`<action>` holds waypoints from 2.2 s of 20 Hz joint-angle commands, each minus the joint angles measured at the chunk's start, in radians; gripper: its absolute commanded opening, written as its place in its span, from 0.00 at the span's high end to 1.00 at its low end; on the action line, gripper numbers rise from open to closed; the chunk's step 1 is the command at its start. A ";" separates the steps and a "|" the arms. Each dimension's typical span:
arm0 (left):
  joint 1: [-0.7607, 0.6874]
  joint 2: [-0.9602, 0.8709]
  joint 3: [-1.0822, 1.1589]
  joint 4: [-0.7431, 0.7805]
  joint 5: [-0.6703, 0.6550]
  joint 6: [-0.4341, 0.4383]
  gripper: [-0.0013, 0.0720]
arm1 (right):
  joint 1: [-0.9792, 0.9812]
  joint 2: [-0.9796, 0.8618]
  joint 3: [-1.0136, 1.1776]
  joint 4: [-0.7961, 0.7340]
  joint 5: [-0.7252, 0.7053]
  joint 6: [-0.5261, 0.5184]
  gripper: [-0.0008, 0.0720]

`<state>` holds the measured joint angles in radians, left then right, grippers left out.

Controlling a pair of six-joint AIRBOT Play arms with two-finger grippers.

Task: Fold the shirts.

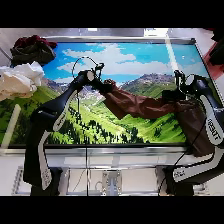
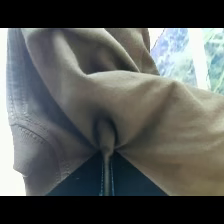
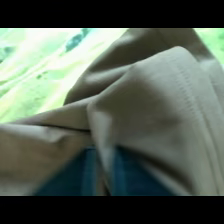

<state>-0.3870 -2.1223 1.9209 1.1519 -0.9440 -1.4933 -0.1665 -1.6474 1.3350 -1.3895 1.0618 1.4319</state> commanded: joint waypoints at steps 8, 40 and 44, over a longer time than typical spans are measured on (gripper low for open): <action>0.085 0.217 0.146 0.393 -0.091 -0.060 0.96 | -0.001 0.138 0.090 -0.199 0.071 0.041 0.94; 0.117 0.753 -0.579 0.709 -0.195 -0.119 0.96 | 0.328 0.309 -0.023 -0.234 -0.125 0.133 0.94; 0.144 0.568 -0.574 0.720 0.098 -0.197 0.66 | 0.326 0.126 -0.055 -0.307 -0.315 0.249 0.61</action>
<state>-0.2604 -1.4479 1.3876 1.8652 -1.0832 -1.6276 0.1596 -1.4014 1.3186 -1.6764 0.9047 1.6176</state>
